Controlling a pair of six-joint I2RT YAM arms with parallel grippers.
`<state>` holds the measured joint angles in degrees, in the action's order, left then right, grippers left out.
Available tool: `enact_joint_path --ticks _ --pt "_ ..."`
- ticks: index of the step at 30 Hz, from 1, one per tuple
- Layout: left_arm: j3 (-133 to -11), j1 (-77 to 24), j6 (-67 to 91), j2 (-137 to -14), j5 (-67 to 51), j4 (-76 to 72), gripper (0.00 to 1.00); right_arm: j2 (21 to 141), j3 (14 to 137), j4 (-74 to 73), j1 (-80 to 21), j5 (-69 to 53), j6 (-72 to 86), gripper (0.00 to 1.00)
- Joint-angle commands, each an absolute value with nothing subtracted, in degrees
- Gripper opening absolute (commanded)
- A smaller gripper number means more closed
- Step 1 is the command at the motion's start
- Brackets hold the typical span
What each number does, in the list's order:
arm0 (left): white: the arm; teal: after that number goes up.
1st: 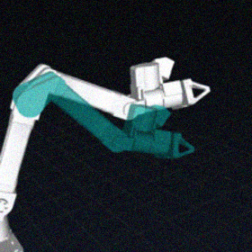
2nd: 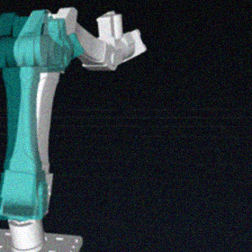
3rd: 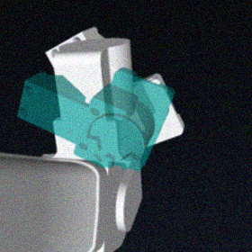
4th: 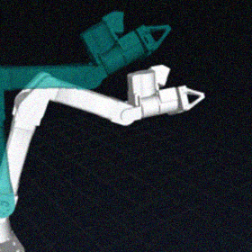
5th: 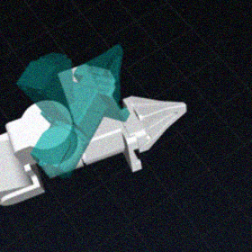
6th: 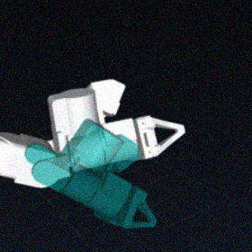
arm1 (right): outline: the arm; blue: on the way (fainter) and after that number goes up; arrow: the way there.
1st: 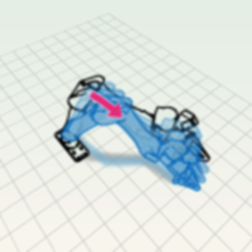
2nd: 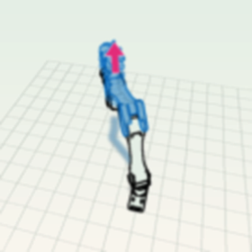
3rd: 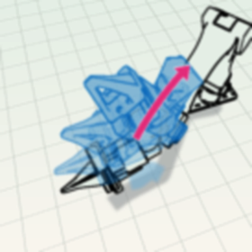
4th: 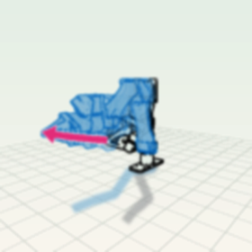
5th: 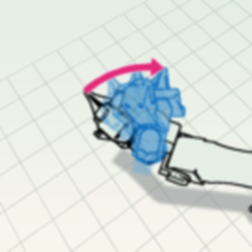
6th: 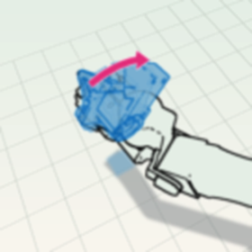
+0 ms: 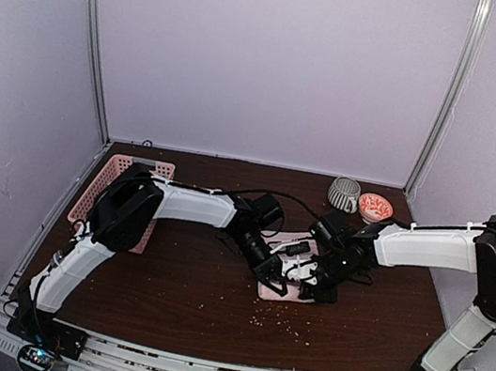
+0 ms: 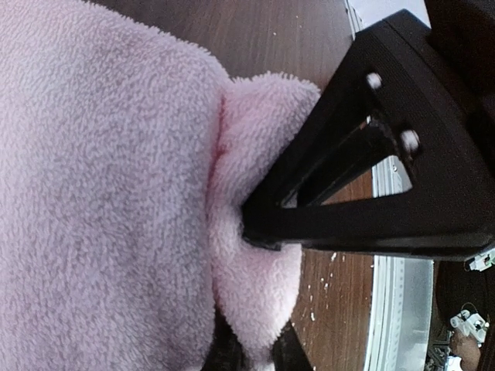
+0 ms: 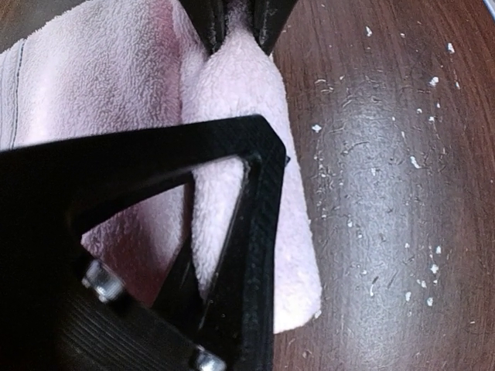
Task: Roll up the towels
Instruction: Roll the towel at the center of the board.
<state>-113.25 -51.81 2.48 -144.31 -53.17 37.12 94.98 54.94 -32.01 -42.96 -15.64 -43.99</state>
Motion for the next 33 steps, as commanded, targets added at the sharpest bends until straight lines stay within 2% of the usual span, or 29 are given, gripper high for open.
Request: enact_joint_path --ticks 1,4,9,16,20,26,28,33 --pt "-109.36 -50.83 0.64 -141.87 -46.6 38.9 0.14 98.84 56.55 -38.91 -43.42 -17.1 -44.74 0.07" --pt "-105.26 -50.76 0.29 -137.22 -41.4 36.93 0.28 99.66 59.96 -44.96 -43.24 -19.25 -43.73 0.06" --pt "-95.83 -48.53 2.77 -127.42 -34.14 31.2 0.4 101.6 66.13 -55.86 -42.86 -26.0 -41.1 0.06" --pt "-85.83 -46.59 4.07 -114.42 -20.46 24.17 0.44 107.49 72.06 -65.57 -41.32 -32.66 -40.41 0.07" --pt "-85.17 -46.71 5.21 -110.29 -7.14 24.62 0.46 112.75 77.12 -68.14 -38.66 -35.06 -39.81 0.07" --pt "-77.19 -53.02 -4.16 -101.03 4.22 12.95 0.48 122.35 84.72 -72.49 -32.68 -38.91 -40.11 0.06" --pt "-73.32 -56.56 -7.58 -98.46 5.94 7.31 0.49 125.73 87.61 -74.51 -30.8 -40.84 -40.52 0.06" --pt "-71.53 -63.44 -17.81 -99.48 -1.24 3.1 0.5 131.58 91.22 -75.65 -28.95 -42.31 -39.75 0.06"
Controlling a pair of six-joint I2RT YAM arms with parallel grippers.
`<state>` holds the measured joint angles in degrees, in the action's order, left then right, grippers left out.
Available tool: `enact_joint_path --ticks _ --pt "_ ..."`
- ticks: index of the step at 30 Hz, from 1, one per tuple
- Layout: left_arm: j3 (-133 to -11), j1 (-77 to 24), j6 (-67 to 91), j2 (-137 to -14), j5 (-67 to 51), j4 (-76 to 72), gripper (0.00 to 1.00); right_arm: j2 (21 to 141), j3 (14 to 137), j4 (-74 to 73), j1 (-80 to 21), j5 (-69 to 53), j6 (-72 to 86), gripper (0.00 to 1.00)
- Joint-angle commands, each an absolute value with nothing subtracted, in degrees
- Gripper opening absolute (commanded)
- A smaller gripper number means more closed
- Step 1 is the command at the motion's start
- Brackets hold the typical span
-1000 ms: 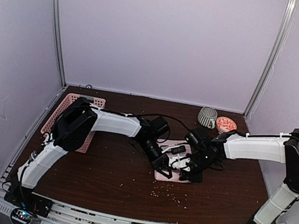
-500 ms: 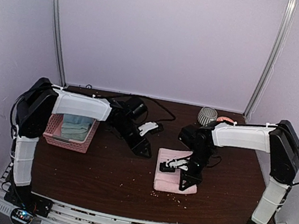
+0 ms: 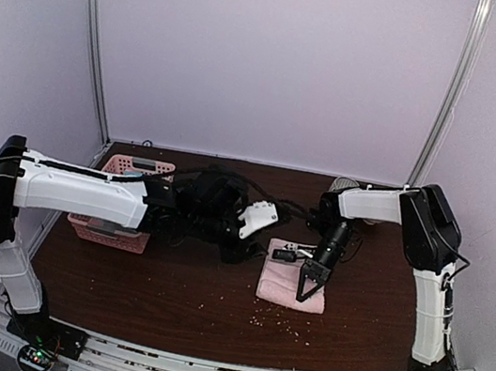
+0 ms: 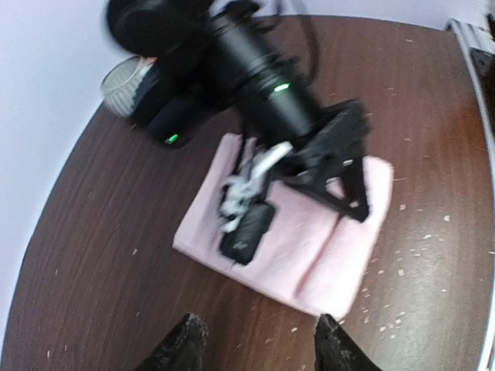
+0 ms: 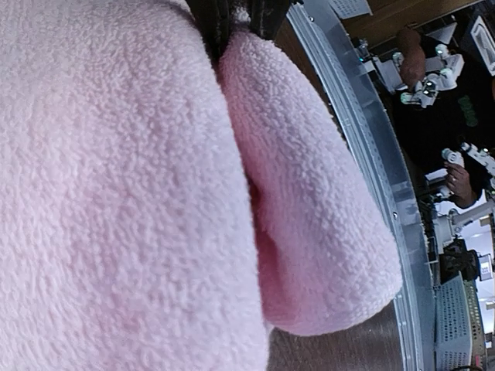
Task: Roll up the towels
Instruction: Roll the towel at the center of the board.
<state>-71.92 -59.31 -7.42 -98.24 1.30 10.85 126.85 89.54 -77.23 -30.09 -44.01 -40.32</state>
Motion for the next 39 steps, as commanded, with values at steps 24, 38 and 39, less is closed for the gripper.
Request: enact_joint_path --ticks 24,38,39 --pt "-86.2 -68.44 -31.2 -124.2 -1.07 12.39 0.44 132.98 92.0 -76.19 -28.92 -44.36 -39.46 0.05" --pt "-86.36 -69.87 -30.32 -126.23 0.73 14.24 0.2 127.93 91.95 -77.7 -28.34 -46.93 -41.56 0.22" --pt "-86.39 -69.87 -29.96 -126.25 0.66 15.16 0.18 126.33 91.98 -77.7 -28.03 -46.66 -41.91 0.27"
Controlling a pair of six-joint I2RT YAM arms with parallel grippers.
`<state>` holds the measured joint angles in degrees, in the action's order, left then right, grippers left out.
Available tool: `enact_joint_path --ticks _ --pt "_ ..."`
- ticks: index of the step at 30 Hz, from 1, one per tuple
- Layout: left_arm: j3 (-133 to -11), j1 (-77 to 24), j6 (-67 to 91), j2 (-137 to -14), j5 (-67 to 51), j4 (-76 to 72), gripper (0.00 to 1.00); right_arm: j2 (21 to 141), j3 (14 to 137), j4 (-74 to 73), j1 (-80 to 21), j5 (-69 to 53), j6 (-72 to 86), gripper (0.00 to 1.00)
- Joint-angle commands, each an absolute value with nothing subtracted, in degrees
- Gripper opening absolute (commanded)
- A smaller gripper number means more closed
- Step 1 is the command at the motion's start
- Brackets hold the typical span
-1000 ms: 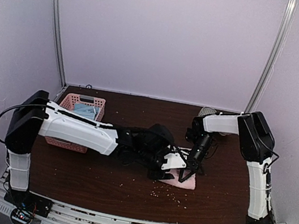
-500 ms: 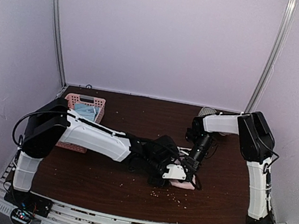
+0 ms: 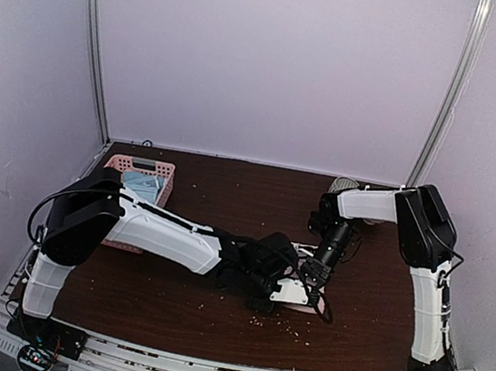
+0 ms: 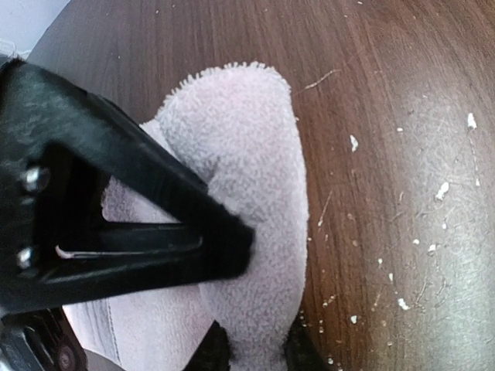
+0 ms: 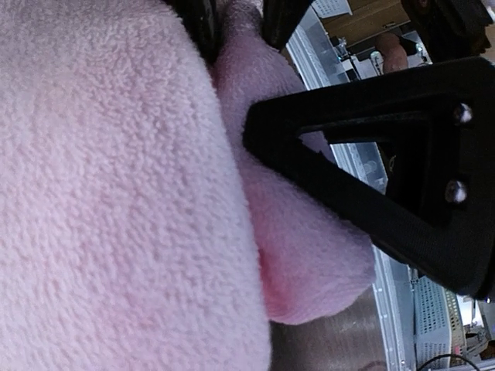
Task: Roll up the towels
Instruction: Roll the towel at the center of the board.
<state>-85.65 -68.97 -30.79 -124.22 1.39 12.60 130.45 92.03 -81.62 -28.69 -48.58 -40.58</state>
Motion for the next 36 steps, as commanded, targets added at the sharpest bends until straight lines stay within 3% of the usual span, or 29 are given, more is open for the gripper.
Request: enact_joint_path --ticks 1,7,10,21,28,31,34,36 --pt "-86.4 -69.87 -29.52 -126.19 0.39 15.85 0.16 124.79 92.2 -77.77 -27.84 -46.36 -42.09 0.3" --pt "-86.14 -69.87 -25.43 -124.14 -4.1 19.89 0.09 118.39 95.61 -77.46 -23.24 -46.09 -40.05 0.33" --pt "-87.01 -69.87 -23.45 -123.69 -5.61 22.54 0.09 118.13 94.31 -71.5 -21.01 -42.6 -33.71 0.27" --pt "-89.4 -69.87 -19.05 -123.04 -11.99 28.41 0.09 123.23 91.03 -59.0 -27.68 -28.86 -25.55 0.19" --pt "-93.37 -68.85 -15.78 -126.25 -20.02 33.39 0.09 128.07 96.47 -60.01 -28.65 -35.22 -26.85 0.17" --pt "-93.84 -67.09 -12.98 -126.82 -23.17 32.6 0.09 126.43 99.34 -64.46 -28.27 -40.56 -30.4 0.19" --pt "-95.04 -64.68 -10.28 -128.01 -27.41 32.52 0.09 121.14 100.78 -64.86 -26.26 -42.08 -31.24 0.29" --pt "-96.27 -63.12 -8.93 -129.08 -31.43 32.78 0.09 116.96 101.78 -64.36 -24.1 -42.17 -30.62 0.31"
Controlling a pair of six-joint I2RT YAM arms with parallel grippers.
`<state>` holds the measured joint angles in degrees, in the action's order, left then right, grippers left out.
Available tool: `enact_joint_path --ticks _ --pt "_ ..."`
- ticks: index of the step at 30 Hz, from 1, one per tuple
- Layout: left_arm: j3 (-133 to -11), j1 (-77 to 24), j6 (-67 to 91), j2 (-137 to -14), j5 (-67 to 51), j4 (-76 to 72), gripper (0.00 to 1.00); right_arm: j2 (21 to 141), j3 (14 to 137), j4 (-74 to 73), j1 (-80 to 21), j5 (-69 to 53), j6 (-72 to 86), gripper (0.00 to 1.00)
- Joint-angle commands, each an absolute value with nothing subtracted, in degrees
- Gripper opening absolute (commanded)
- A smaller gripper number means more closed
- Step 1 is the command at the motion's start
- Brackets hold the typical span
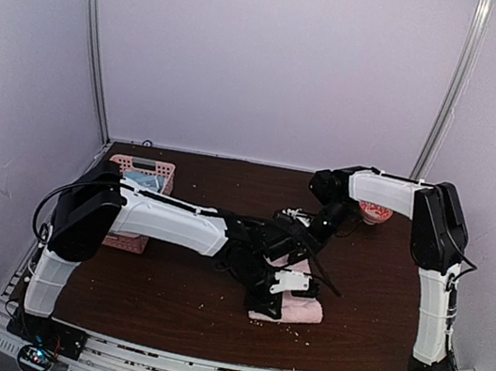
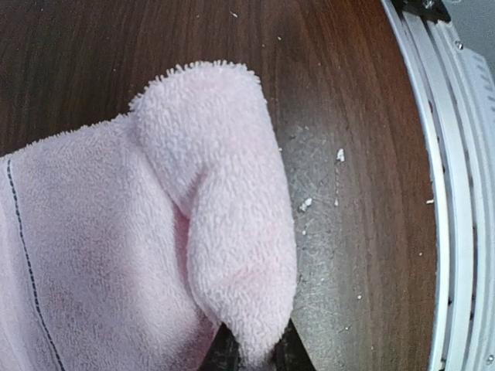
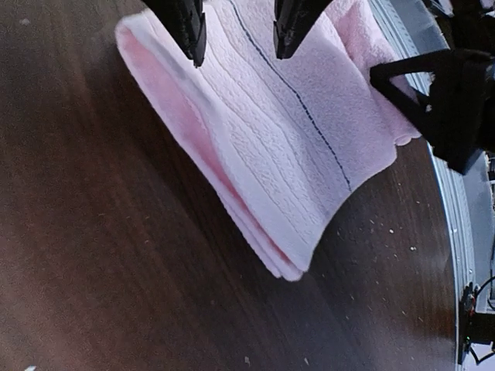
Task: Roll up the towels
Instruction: Roll the towel at the center of the board.
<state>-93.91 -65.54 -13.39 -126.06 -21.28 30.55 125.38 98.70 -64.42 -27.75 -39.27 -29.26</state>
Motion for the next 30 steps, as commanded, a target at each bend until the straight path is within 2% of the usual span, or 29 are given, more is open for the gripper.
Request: enact_joint_path --ticks 1,5,9,11,13,15,21,30 --pt "-96.77 -62.43 -8.06 -129.62 -33.35 32.78 0.09 115.23 102.55 -64.66 -22.81 -42.32 -30.17 0.31" --pt "-99.14 -59.3 -4.33 -132.71 -40.24 32.81 0.1 107.29 105.7 -65.83 -17.23 -45.52 -29.3 0.32" --pt "-101.04 -56.26 0.35 -136.46 -48.66 32.54 0.1 98.11 103.65 -65.77 -14.35 -51.66 -31.39 0.33" --pt "-101.67 -54.65 3.07 -139.23 -52.63 32.4 0.1 93.77 100.98 -69.99 -14.93 -56.87 -37.78 0.38" --pt "-102.03 -53.55 5.39 -140.82 -54.15 32.13 0.1 90.27 98.58 -76.76 -17.5 -58.3 -51.35 0.41" --pt "-101.51 -52.98 7.23 -141.25 -55.21 30.99 0.1 86.27 94.37 -77.55 -21.73 -53.75 -55.52 0.42" --pt "-101.86 -52.75 8.57 -142.16 -55.84 30.7 0.12 75.01 74.65 -61.09 -32.48 -36.59 -48.59 0.48" --pt "-100.82 -52.21 9.34 -142.9 -55.5 30.69 0.15 78.47 57.84 -42.01 -45.83 -12.59 -44.33 0.49"
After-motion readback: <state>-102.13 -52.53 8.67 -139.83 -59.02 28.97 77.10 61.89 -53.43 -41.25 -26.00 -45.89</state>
